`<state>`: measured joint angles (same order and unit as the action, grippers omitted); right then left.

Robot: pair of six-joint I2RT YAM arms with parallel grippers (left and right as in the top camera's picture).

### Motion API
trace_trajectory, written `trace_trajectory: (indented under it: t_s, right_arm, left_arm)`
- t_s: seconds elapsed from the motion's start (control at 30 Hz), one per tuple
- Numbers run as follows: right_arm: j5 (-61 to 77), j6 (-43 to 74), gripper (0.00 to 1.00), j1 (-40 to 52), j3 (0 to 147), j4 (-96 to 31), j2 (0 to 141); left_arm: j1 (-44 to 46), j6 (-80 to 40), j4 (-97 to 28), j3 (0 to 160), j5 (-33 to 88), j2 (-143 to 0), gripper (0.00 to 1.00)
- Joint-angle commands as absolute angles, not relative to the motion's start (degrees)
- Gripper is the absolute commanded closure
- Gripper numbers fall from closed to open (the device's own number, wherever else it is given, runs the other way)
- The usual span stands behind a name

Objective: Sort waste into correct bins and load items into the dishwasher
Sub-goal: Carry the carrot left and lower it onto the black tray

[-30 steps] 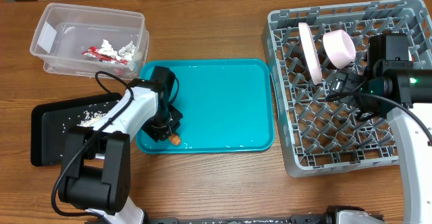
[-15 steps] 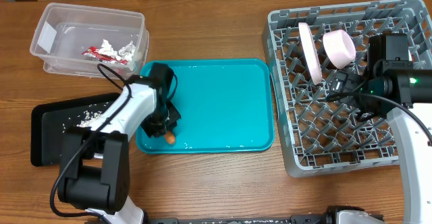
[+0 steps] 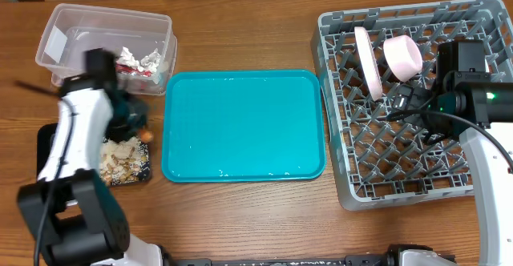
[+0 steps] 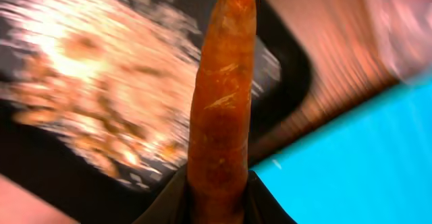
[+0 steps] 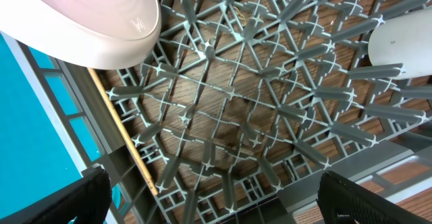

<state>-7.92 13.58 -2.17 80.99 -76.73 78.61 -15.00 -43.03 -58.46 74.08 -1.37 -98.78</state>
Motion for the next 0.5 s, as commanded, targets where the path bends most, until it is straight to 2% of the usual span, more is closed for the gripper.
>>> trace_trajectory:
  t_s: [0.0,0.2,0.47]
  right_arm:
    - [-8.54,13.43,0.0,-2.39,80.95,-76.58,78.56]
    - [-8.51,13.45,0.0,-2.39,80.95,-76.62,78.56]
    - [-8.51,13.45,0.0,-2.37,80.95,-76.66,78.56]
  left_arm:
    - [-21.63,-41.95,-58.7,74.61,-2.35,-97.82,0.96]
    - [-30.39,-41.98,-57.1,73.97,-4.67,-98.94,0.96]
    - [-34.24,-41.65,-54.04,73.97,-8.54,-105.14,0.96]
